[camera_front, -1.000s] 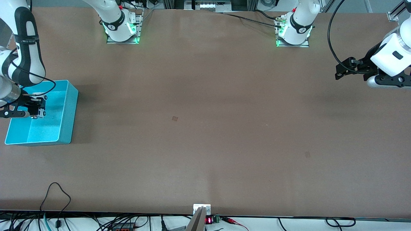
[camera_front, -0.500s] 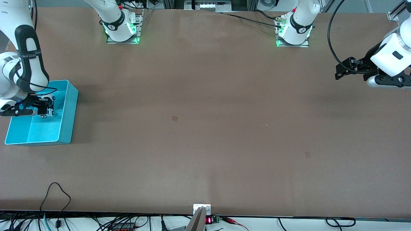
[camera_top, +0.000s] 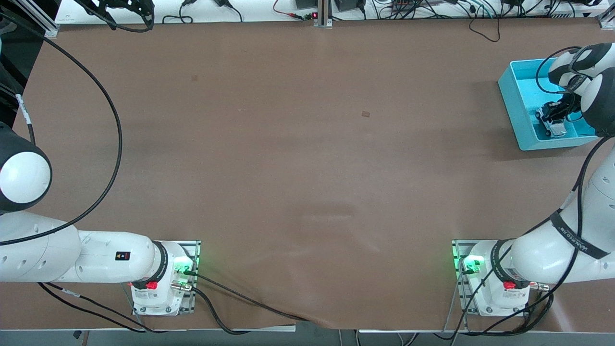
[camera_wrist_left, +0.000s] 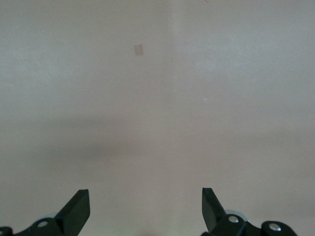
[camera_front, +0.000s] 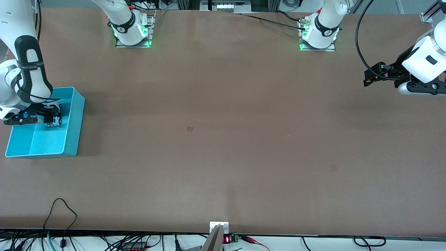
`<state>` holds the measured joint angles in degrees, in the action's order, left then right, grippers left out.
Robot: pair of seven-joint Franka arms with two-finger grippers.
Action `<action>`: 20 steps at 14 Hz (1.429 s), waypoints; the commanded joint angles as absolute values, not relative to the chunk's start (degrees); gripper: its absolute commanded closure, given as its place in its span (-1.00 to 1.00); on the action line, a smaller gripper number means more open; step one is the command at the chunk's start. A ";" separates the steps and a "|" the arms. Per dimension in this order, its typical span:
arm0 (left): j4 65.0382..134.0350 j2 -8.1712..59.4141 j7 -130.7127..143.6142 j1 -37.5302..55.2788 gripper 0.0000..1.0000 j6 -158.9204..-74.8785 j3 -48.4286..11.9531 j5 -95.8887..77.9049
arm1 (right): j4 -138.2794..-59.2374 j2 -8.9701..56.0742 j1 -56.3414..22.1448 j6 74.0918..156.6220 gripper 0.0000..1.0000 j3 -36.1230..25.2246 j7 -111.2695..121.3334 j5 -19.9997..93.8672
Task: Wind and store white jeep toy
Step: 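Lower the jeep into the cyan bin and open the right gripper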
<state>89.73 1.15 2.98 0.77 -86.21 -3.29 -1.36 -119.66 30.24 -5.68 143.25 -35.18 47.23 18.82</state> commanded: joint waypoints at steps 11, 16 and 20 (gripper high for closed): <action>88.33 1.49 3.34 0.79 -1.00 -83.76 -3.52 -1.41 | -114.19 22.33 -10.72 138.01 -1.00 -34.45 53.43 20.13; 88.33 1.49 3.34 0.79 -1.00 -83.50 -3.52 -1.41 | -104.51 21.28 -11.16 125.01 -1.00 -34.37 52.04 20.21; 88.33 1.49 3.43 0.70 -1.00 -83.50 -3.52 -1.49 | -104.15 17.85 -13.97 120.25 -1.00 -34.37 44.05 18.29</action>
